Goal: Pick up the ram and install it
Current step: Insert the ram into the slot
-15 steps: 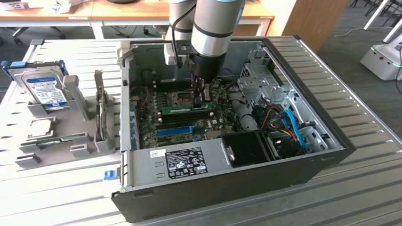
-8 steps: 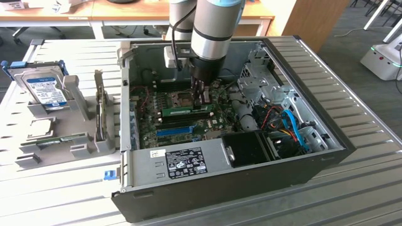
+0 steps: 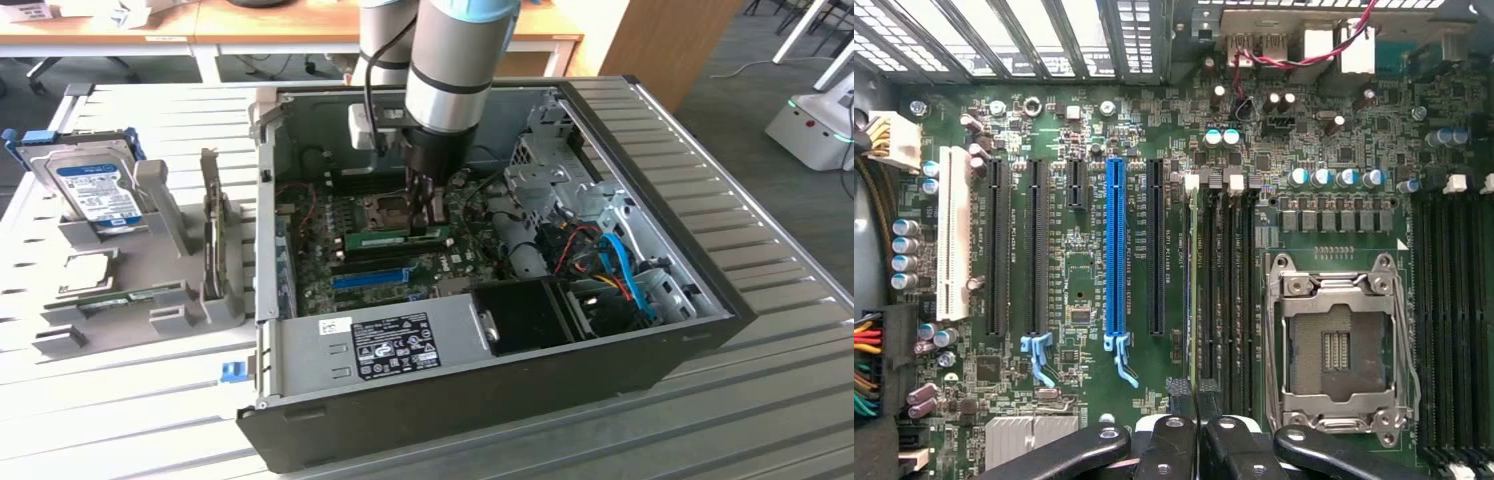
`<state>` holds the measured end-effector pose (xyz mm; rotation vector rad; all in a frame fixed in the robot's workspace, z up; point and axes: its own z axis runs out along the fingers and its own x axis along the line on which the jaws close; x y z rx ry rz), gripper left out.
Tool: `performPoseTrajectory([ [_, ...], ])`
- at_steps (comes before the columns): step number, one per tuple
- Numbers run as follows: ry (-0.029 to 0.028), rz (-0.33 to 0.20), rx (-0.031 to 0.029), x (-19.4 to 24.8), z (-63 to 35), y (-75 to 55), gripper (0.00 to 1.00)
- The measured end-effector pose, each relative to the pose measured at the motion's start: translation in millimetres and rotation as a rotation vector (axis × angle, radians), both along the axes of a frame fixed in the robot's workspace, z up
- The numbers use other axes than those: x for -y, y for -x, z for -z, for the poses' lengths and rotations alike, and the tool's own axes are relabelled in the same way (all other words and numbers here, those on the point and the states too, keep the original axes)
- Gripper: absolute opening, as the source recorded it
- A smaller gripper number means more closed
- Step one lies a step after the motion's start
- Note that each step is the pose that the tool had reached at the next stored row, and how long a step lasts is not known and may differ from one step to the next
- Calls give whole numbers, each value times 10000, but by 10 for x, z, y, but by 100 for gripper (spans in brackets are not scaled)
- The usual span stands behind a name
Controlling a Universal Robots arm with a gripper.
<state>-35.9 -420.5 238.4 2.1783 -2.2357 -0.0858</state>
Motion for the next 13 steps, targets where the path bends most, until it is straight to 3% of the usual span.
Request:
performPoseTrajectory([
  [13, -2, 1, 1, -10, 38, 0, 12],
])
